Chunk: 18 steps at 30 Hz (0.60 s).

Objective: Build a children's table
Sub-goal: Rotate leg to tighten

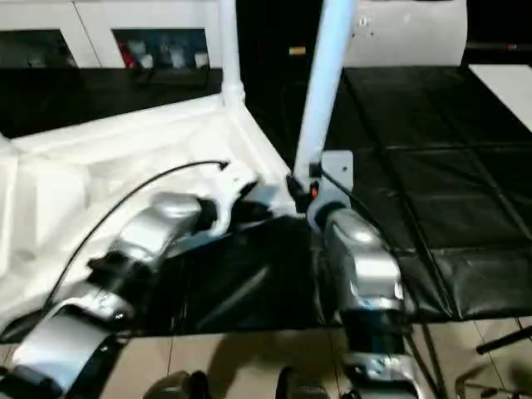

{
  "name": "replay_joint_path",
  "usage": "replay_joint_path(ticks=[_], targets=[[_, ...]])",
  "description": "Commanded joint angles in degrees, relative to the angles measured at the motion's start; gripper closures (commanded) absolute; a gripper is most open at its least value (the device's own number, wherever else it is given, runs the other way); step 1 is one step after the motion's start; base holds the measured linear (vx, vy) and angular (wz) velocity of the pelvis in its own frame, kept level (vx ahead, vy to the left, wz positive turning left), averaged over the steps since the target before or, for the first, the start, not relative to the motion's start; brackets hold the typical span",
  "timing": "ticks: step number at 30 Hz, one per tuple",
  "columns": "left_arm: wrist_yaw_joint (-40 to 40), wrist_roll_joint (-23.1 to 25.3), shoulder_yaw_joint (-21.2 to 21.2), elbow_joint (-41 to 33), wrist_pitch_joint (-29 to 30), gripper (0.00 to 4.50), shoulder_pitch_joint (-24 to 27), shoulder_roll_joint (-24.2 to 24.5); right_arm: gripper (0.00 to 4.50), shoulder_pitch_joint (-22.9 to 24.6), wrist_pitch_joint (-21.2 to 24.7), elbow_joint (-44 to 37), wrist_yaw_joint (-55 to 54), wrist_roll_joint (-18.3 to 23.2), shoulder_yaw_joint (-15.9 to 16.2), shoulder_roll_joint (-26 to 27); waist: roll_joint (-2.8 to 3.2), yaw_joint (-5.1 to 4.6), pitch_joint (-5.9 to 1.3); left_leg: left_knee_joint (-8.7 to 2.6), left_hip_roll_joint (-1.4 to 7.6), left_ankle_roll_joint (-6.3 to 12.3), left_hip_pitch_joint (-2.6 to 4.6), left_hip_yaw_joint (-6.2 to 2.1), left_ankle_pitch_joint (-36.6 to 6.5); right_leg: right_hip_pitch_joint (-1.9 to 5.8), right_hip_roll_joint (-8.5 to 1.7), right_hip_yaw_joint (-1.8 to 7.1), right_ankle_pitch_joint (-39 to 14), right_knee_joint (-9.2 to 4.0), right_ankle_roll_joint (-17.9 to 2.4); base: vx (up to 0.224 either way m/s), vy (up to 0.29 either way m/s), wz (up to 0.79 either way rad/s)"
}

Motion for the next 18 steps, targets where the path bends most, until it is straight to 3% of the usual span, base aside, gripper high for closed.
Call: replay_joint_path(ticks=[1, 2, 3, 5, 11, 13, 14, 16, 18], targets=[[5.69, -0.13, 0.93, -0.08, -2.65, 4.50, -3.75, -3.83, 1.93, 1.18, 2.41, 2.64, 2.70, 3.31, 7.27, 6.43, -0.60, 0.05, -3.71, -4.30, 3.30, 2.34, 0.86, -1.87, -13.35, 1.95, -5.38, 3.16, -24.78, -5.33, -7.43, 0.000, 0.000, 0.00], [5.17, 0.07, 0.56, -0.05, -3.09, 4.50, -3.80, -3.62, 1.79, 1.13, 1.87, 2.60, 2.29, 2.89, 7.41, 6.39, -0.34, 0.12, -3.74, -4.31, 3.36, 2.42, 0.85, -1.92, -13.01, 2.04, -5.36, 3.17, -23.44, -5.15, -7.78, 0.000, 0.000, 0.00], [4.80, 0.11, 0.33, -0.09, -3.30, 4.50, -3.77, -3.46, 1.79, 1.13, 1.52, 2.54, 2.14, 2.62, 7.63, 6.22, -0.48, 0.11, -3.92, -4.21, 3.35, 3.05, 0.72, -1.73, -11.69, 2.28, -5.27, 3.29, -18.97, -4.67, -9.07, 0.000, 0.000, 0.00], [3.20, 0.09, -0.04, -0.55, -3.31, 4.50, -3.36, -3.01, 1.58, 1.00, 1.53, 2.54, 1.13, 2.93, 6.39, 7.04, -0.47, 0.04, -3.99, -4.16, 3.30, 3.66, 0.38, -1.71, -10.29, 2.62, -5.38, 3.28, -16.20, -4.29, -10.22, 0.000, 0.000, 0.00], [-1.03, 0.12, -1.24, -1.28, -5.68, 4.50, -1.78, -0.75, 1.00, 1.46, -0.61, 0.75, 1.22, 1.66, 6.15, 4.99, -0.44, 0.07, -4.28, -3.89, 3.25, 4.98, 0.32, -1.46, -6.88, 2.94, -5.30, 3.28, -11.74, -3.84, -11.61, 0.000, 0.000, 0.00], [-2.56, 0.39, -1.52, -1.49, -7.58, 4.50, -1.03, 0.23, 0.84, 3.17, -2.21, -1.70, 2.02, -0.43, 7.12, 2.09, -0.51, 0.19, -4.48, -3.79, 3.38, 5.87, 0.32, -1.45, -4.96, 3.04, -5.14, 3.27, -7.33, -3.31, -12.60, 0.000, 0.000, 0.00], [-3.06, 0.35, -1.53, -1.69, -7.96, 4.50, -0.72, 0.53, 0.84, 4.09, -2.12, -3.07, 3.11, 0.16, 6.78, 1.25, -0.44, 0.20, -4.54, -3.75, 3.46, 6.07, 0.39, -1.46, -4.59, 2.99, -5.12, 3.28, -6.33, -3.16, -12.85, 0.000, 0.000, 0.00], [-4.25, -0.52, -1.08, -2.92, -9.01, 4.50, 0.61, 1.08, 0.55, 7.42, -2.01, -8.34, 4.27, 1.02, 4.66, -1.27, -0.95, 0.38, -4.55, -3.57, 3.44, 7.41, 0.08, -1.32, -3.96, 3.47, -5.34, 3.39, -4.59, -3.02, -13.28, 0.000, 0.000, 0.00], [-4.14, -1.35, -0.38, -3.46, -10.47, 4.50, 1.40, 1.05, 0.45, 9.57, -2.56, -11.49, 5.36, 0.56, 4.32, -3.53, -0.78, 0.48, -4.76, -3.42, 3.54, 8.40, 0.06, -1.32, -3.04, 3.35, -5.30, 3.32, -3.40, -2.77, -13.67, 0.000, 0.000, 0.00]])
